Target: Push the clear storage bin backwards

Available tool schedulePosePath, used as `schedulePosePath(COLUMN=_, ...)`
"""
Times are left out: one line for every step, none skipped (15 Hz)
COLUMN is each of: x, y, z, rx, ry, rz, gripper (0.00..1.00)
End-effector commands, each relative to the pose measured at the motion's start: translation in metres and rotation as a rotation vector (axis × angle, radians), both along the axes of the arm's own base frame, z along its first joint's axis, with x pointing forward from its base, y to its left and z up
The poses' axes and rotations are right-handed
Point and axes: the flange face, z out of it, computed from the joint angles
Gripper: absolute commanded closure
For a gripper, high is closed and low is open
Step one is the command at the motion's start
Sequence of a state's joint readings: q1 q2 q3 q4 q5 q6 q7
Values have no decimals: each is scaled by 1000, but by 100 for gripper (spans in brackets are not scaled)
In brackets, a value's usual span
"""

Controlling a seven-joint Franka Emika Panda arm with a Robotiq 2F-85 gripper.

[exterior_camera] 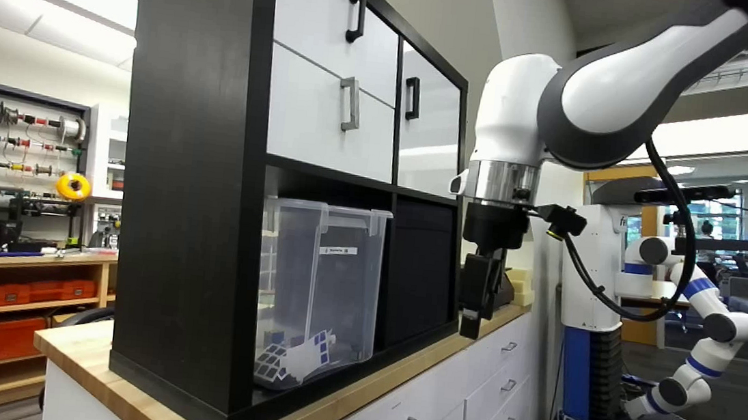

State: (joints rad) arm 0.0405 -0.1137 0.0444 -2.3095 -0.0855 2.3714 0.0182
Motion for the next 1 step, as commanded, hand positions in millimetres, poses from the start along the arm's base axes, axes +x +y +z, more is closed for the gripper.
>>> schedulePosePath(x=-3, y=0, z=0, rx=0, ry=2, rz=0, gripper=0)
